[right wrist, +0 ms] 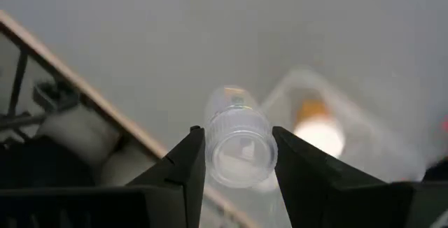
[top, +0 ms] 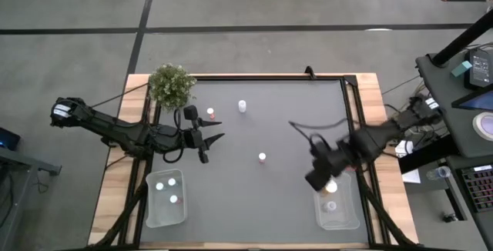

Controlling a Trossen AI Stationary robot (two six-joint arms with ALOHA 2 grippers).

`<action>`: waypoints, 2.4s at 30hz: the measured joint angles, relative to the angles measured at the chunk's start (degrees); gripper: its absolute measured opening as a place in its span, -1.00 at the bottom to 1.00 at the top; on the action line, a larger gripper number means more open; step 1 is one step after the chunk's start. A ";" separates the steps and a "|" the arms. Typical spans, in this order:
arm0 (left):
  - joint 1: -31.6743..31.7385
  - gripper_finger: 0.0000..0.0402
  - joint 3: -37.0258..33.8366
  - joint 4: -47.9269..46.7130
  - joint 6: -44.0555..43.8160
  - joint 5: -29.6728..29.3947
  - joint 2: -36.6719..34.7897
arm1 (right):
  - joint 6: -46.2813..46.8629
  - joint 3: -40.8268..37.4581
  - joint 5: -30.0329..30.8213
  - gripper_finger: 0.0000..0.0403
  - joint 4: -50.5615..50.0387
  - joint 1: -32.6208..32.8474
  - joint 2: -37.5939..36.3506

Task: Pick and place medicine bottles into bin by pill shape (circle, oval)
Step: Put the transparent capsule bottle into the transparent bin, then put the white capsule bottle into the transparent bin

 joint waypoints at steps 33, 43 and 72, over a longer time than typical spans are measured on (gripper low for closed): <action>0.02 -0.19 0.00 0.02 -0.02 0.00 0.00 | 31.62 -14.93 3.64 -0.34 0.02 25.71 1.42; 0.02 -0.19 0.00 0.02 0.11 0.00 0.00 | 31.42 -18.97 4.07 -0.29 3.91 25.69 1.98; 0.02 -0.19 0.00 0.00 0.07 0.00 0.00 | 32.21 -8.08 4.88 0.01 -7.74 25.51 0.57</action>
